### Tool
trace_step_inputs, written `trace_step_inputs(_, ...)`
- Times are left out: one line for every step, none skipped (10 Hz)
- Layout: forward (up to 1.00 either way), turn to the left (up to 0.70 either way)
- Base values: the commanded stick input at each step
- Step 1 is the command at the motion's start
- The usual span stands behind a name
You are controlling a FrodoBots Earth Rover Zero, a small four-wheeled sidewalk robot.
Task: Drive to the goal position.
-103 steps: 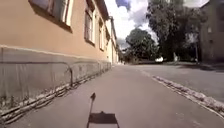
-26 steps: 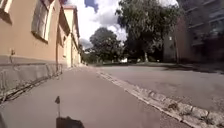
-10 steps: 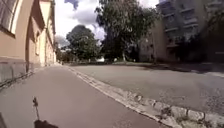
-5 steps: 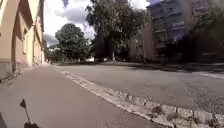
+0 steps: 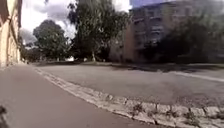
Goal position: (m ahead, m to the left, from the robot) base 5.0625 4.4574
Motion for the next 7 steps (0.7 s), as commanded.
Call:
trace_step_inputs(0.0,0.0)
trace_step_inputs(0.0,0.0)
trace_step_inputs(0.0,0.0)
trace_step_inputs(0.0,0.0)
trace_step_inputs(0.0,0.0)
trace_step_inputs(0.0,0.0)
trace_step_inputs(0.0,0.0)
